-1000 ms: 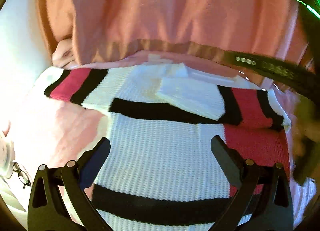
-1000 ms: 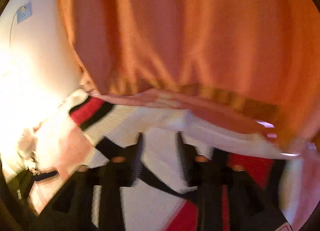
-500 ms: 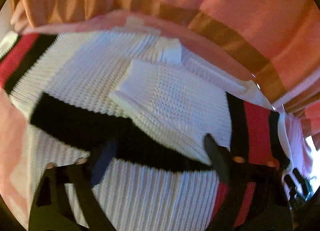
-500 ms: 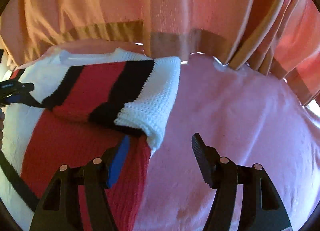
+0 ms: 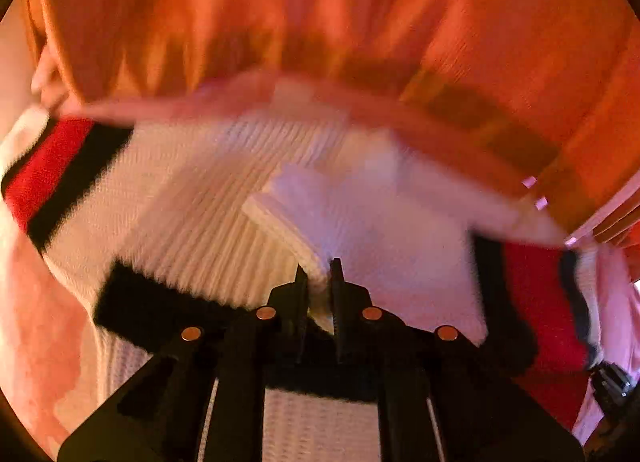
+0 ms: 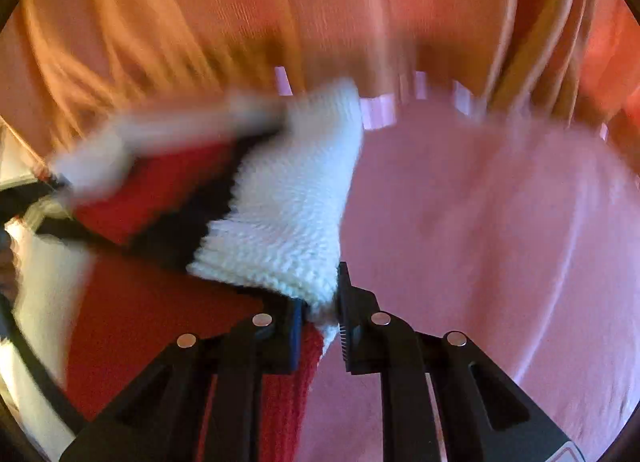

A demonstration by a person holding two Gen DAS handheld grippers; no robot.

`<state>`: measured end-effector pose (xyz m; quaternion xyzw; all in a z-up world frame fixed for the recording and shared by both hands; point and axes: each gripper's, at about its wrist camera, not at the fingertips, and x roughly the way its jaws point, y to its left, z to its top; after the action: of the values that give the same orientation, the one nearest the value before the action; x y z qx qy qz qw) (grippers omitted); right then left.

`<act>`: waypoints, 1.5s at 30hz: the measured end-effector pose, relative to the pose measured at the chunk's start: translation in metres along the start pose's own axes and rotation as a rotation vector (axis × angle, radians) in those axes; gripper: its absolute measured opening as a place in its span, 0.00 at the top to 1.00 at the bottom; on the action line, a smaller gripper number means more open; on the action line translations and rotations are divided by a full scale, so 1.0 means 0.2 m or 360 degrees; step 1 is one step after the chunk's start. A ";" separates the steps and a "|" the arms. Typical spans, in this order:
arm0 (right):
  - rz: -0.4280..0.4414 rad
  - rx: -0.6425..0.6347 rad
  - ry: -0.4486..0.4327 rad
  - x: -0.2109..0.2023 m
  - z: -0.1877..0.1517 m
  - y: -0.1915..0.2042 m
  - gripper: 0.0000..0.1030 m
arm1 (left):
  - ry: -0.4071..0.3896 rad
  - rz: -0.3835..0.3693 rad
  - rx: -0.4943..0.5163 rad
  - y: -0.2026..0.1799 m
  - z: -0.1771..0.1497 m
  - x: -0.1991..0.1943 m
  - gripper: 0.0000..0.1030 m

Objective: Fold small clothes

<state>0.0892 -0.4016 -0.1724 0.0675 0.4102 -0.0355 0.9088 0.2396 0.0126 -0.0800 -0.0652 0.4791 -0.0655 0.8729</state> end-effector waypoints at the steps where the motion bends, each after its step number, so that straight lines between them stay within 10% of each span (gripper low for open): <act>1: -0.0007 -0.0020 0.0060 -0.01 0.01 0.01 0.85 | -0.0011 -0.0010 -0.0018 0.02 -0.02 0.00 0.90; 9: 0.0154 0.0012 -0.0307 -0.49 0.10 0.17 0.82 | -0.0021 -0.0035 -0.0011 0.00 -0.02 -0.01 0.87; 16: 0.0039 0.0043 0.0100 0.03 0.09 0.16 1.00 | -0.0041 -0.0014 0.0026 -0.01 -0.04 -0.01 0.86; 35: -0.0026 0.0080 0.0066 -0.02 0.07 0.22 0.98 | -0.0034 -0.0105 -0.0034 0.04 -0.07 -0.04 0.84; 38: 0.0037 0.0071 -0.0035 -0.14 0.11 0.25 0.93 | -0.0041 -0.0108 -0.0072 0.04 -0.06 -0.04 0.66; 45: -0.0013 0.0078 0.0085 -0.01 0.06 0.15 1.00 | -0.0084 -0.0045 -0.0048 -0.01 -0.06 -0.02 0.67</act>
<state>0.0998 -0.3733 -0.1597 0.0889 0.4335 -0.0474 0.8955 0.2267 0.0106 -0.0836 -0.0868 0.4558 -0.0689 0.8832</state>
